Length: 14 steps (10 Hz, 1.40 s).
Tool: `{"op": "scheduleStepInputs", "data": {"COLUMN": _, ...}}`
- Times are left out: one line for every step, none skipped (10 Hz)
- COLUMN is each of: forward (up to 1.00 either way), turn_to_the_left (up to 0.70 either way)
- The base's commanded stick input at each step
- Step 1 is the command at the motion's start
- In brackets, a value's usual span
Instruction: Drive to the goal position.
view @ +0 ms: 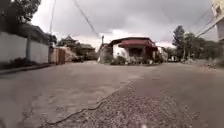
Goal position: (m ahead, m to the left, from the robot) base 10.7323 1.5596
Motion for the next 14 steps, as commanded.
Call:
{"op": "scheduleStepInputs", "data": {"forward": 1.00, "turn_to_the_left": 0.00}}
{"op": "scheduleStepInputs", "data": {"forward": 1.00, "turn_to_the_left": 0.00}}
{"op": "scheduleStepInputs", "data": {"forward": 1.00, "turn_to_the_left": 0.00}}
{"op": "scheduleStepInputs", "data": {"forward": 1.00, "turn_to_the_left": 0.00}}
{"op": "scheduleStepInputs", "data": {"forward": 1.00, "turn_to_the_left": 0.00}}
{"op": "scheduleStepInputs", "data": {"forward": 1.00, "turn_to_the_left": 0.00}}
{"op": "scheduleStepInputs", "data": {"forward": 1.00, "turn_to_the_left": 0.00}}
{"op": "scheduleStepInputs", "data": {"forward": 1.00, "turn_to_the_left": 0.00}}
{"op": "scheduleStepInputs", "data": {"forward": 1.00, "turn_to_the_left": 0.00}}
{"op": "scheduleStepInputs", "data": {"forward": 1.00, "turn_to_the_left": 0.00}}
{"op": "scheduleStepInputs", "data": {"forward": 1.00, "turn_to_the_left": 0.00}}
{"op": "scheduleStepInputs", "data": {"forward": 1.00, "turn_to_the_left": 0.00}}
{"op": "scheduleStepInputs", "data": {"forward": 1.00, "turn_to_the_left": 0.00}}
{"op": "scheduleStepInputs", "data": {"forward": 1.00, "turn_to_the_left": 0.00}}
